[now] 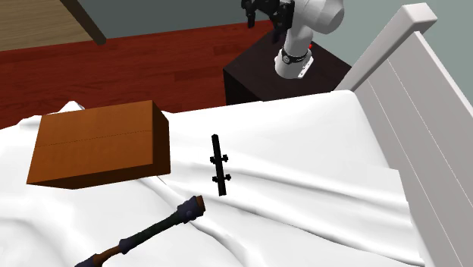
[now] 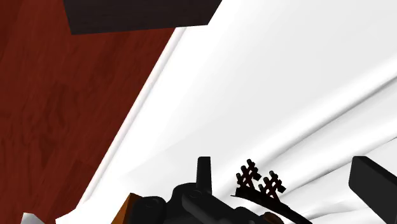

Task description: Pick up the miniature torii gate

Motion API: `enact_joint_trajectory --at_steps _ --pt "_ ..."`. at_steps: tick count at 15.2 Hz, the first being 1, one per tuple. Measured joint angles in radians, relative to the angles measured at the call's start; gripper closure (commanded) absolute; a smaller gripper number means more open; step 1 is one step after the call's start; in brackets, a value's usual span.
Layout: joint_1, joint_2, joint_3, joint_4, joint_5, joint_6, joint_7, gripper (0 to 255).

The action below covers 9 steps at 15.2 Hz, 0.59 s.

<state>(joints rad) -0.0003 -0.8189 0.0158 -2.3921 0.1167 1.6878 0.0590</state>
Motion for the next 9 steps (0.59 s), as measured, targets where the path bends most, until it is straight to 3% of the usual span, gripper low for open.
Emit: enact_joint_trajectory --at_steps 3,9 --pt "0.000 0.017 0.016 -0.021 0.016 0.045 0.025 0" --pt "0.001 0.101 0.092 -0.126 0.089 0.280 0.139 0"
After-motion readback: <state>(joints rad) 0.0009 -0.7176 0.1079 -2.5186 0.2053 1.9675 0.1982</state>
